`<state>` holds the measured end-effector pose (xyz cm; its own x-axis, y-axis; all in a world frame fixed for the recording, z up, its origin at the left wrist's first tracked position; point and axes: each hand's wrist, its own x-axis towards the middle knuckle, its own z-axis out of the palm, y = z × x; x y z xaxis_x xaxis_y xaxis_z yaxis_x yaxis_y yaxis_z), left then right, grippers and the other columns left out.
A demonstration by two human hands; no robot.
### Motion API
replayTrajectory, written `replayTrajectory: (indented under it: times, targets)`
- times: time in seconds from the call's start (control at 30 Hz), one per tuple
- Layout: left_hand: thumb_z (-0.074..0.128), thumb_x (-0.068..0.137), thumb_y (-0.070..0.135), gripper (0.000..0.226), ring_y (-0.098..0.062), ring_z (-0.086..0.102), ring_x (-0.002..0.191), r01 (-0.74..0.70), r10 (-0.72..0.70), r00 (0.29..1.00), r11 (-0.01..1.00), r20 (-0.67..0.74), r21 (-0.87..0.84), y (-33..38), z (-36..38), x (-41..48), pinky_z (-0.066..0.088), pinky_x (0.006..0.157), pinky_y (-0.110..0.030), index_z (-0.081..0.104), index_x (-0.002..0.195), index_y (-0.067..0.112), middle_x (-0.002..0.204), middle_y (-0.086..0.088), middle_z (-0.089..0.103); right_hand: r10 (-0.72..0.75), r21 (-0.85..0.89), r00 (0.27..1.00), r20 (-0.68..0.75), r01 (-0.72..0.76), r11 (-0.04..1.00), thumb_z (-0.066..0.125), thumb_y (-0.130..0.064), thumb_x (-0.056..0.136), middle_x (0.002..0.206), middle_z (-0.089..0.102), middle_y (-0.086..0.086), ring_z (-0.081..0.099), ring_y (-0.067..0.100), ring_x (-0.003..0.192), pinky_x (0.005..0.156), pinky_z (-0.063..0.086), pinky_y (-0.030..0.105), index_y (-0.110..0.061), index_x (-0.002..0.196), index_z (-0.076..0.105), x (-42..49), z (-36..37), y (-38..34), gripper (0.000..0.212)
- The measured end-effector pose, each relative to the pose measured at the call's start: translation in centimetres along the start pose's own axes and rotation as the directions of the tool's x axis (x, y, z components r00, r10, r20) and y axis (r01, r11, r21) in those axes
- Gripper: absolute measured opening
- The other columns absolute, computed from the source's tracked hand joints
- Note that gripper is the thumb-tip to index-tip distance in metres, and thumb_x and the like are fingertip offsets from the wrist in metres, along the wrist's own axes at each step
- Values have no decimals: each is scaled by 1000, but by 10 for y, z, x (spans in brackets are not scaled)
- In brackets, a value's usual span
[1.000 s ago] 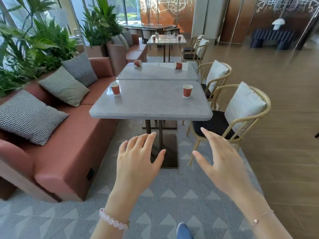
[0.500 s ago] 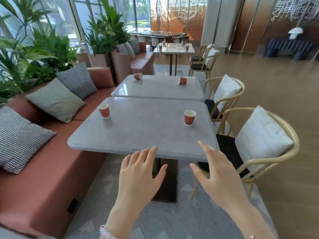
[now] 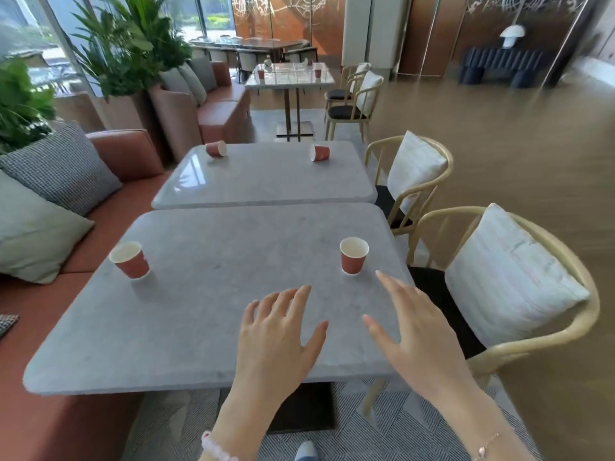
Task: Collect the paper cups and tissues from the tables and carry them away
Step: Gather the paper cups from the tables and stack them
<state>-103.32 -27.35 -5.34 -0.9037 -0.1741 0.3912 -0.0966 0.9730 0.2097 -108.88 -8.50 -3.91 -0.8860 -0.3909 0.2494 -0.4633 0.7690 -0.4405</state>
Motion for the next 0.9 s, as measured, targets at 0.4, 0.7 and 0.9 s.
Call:
replayTrajectory:
  times: [0.4,0.7,0.9]
  targets:
    - [41,83,51,54,-23,65,98,-103,114,988,989,104,-110,-46,61,96,51,84,-41,63,118,16,109,3,68,130,-8,991,12,-130,991,62,-39,87,138,51,-4,46,18,128,102,31,28,-21,140,43,92,50,14,59]
    - [46,84,49,51,-24,64,100,-78,97,981,990,165,-119,-49,94,124,49,87,-41,63,118,14,110,1,68,136,-22,990,34,-135,991,59,-41,89,138,51,-2,46,17,128,105,35,33,-18,140,43,121,74,38,58]
    - [53,82,44,47,-26,65,99,-33,56,979,992,197,-120,-44,107,131,50,87,-41,64,115,12,109,-1,68,141,-1,989,44,-141,990,68,-32,85,130,57,2,53,22,119,100,38,32,-13,135,49,125,88,62,57]
